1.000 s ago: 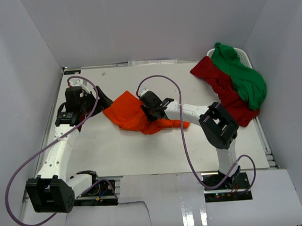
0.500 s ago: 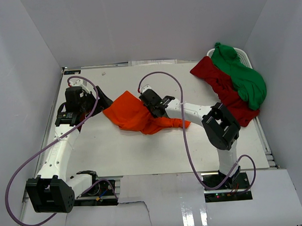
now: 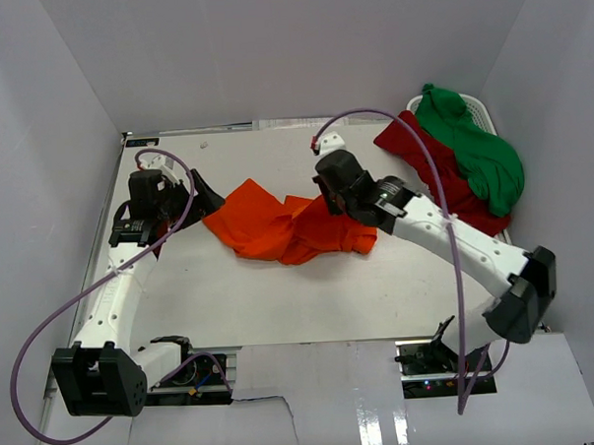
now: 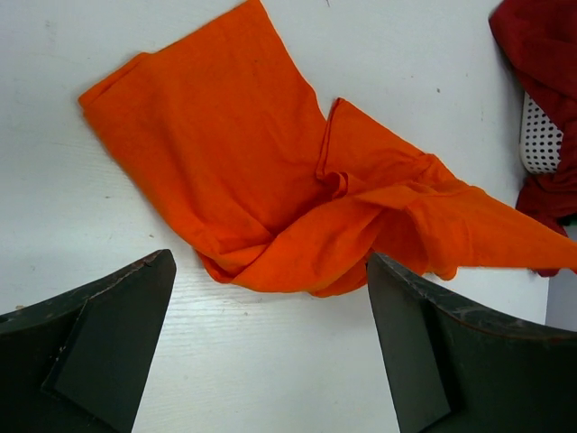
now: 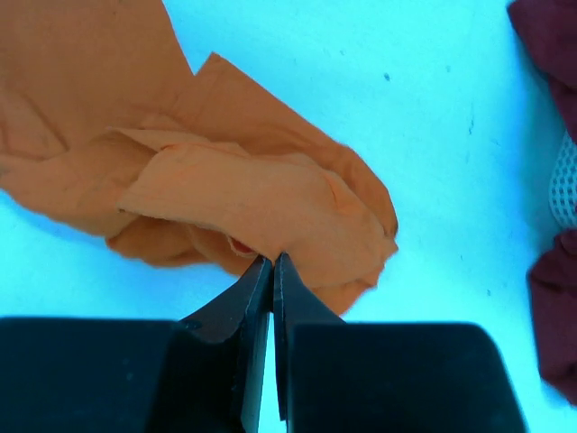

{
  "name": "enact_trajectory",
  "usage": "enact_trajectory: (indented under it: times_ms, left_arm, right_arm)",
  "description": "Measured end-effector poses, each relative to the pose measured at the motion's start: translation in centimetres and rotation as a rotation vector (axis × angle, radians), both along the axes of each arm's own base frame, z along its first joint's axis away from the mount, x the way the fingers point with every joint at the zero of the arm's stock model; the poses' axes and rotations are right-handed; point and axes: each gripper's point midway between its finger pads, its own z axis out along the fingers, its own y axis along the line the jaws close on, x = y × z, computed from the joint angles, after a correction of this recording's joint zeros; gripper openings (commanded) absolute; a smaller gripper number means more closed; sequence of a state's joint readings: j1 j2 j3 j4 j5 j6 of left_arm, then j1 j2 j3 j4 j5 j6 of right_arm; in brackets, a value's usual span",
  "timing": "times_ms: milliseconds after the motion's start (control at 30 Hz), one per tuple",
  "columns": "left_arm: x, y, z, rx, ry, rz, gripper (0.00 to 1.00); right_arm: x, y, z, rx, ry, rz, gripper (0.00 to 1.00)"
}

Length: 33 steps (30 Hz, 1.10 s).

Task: Fold and stack the t-shirts
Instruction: Flatten out the tshirt

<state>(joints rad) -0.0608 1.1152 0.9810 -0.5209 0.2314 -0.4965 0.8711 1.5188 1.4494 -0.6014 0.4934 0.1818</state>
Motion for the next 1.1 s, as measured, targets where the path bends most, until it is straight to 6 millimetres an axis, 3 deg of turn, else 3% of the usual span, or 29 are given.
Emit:
enact_trajectory:
  times_ms: [167, 300, 433, 533, 667, 733, 900, 1100]
  left_arm:
    - [0.2, -1.0, 0.0, -0.031, -0.001, -0.05, 0.98]
    - [0.3, -1.8, 0.0, -0.059, -0.004, -0.094, 0.98]
    - [0.3, -3.5, -0.3, -0.084, -0.001, -0.17, 0.98]
    - [-0.7, -7.3, -0.9, -0.089, 0.008, -0.312, 0.98]
    - [-4.5, -13.9, -2.0, -0.048, 0.016, -0.57, 0.98]
    - [-6.1, -15.8, -2.1, -0.023, 0.0, -0.663, 0.97]
    - [-6.4, -16.5, -1.8, 0.049, -0.097, -0.76, 0.94]
    - [-5.2, -16.0, -0.4, 0.16, -0.267, -0.771, 0.94]
  right_arm:
    - [-4.2, -4.7, 3.1, 0.103, -0.011, -0.062, 0.08]
    - [-7.5, -8.9, 4.2, 0.18, -0.025, -0.127, 0.08]
    - [-9.4, -11.8, 5.2, 0.232, -0.051, -0.177, 0.08]
    - [-9.6, -12.9, 5.4, 0.222, -0.063, -0.214, 0.08]
    - [-8.5, -13.5, 5.6, 0.169, -0.065, -0.261, 0.08]
    - [-7.5, -13.3, 6.1, 0.152, -0.067, -0.276, 0.08]
    - [-6.0, -13.2, 7.4, 0.147, -0.075, -0.291, 0.08]
    - [-4.5, -13.4, 8.9, 0.159, -0.072, -0.289, 0.08]
